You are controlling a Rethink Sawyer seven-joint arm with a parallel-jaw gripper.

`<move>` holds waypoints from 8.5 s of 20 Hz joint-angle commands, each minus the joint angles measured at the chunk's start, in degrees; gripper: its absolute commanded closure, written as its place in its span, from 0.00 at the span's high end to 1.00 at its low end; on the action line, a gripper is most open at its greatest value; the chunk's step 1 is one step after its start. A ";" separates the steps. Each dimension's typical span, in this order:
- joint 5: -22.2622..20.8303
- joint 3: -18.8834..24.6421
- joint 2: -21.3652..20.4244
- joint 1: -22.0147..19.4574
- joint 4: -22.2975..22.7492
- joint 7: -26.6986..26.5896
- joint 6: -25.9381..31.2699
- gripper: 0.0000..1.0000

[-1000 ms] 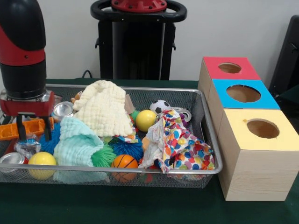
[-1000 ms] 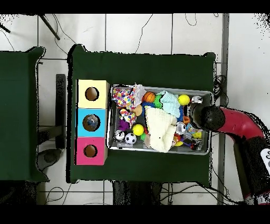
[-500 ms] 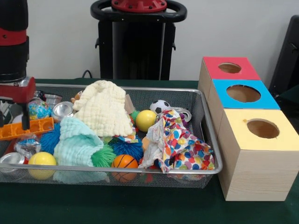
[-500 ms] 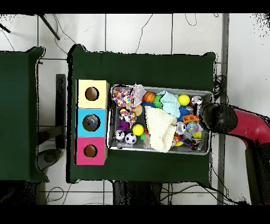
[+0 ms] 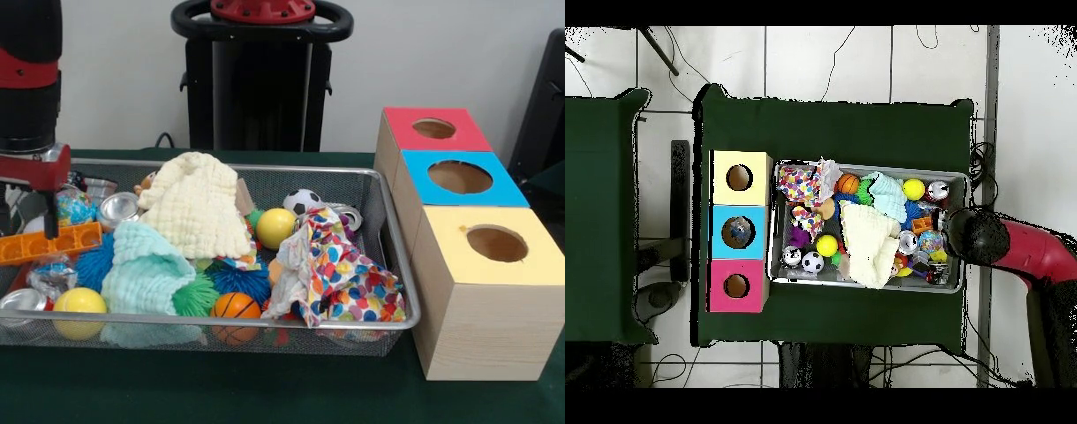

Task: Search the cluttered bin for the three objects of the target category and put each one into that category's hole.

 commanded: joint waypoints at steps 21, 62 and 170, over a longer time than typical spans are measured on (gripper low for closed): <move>5.82 1.86 7.47 0.76 -2.08 3.04 -2.65 1.00; 16.61 -5.31 6.03 8.22 -2.81 11.14 -3.90 1.00; 15.86 -8.15 19.30 9.76 -8.27 -0.03 -8.15 1.00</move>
